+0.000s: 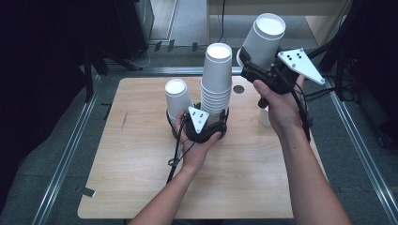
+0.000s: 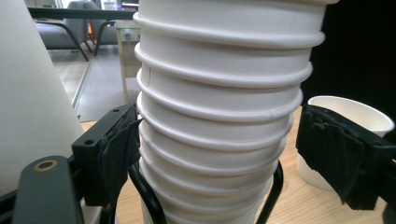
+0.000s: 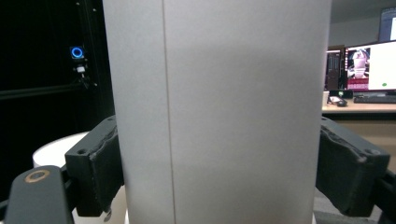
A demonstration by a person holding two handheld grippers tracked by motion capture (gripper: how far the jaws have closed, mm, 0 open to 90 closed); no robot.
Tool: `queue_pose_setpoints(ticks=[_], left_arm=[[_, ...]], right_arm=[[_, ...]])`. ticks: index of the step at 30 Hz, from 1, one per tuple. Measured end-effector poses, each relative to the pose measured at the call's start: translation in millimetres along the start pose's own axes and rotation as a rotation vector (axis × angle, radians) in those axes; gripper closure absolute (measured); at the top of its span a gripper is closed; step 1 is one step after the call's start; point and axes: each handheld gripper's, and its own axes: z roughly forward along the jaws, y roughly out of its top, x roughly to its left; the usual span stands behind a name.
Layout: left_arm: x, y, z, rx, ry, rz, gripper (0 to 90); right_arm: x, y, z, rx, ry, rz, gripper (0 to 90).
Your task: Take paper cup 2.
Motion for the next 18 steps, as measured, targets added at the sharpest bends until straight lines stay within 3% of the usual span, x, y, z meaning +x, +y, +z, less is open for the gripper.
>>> queue_pose_setpoints(ticks=[8, 18], left_arm=[[4.9, -2.5, -14.1, -0.003, -0.052, 0.013, 2.4], [10.5, -6.6, -30.6, 0.003, -0.083, 0.035, 0.0]], right_arm=[[-6.9, -17.9, -6.4, 0.024, -0.022, -0.024, 13.7], [-10.7, -36.9, -12.3, 0.053, -0.032, -0.024, 13.7]])
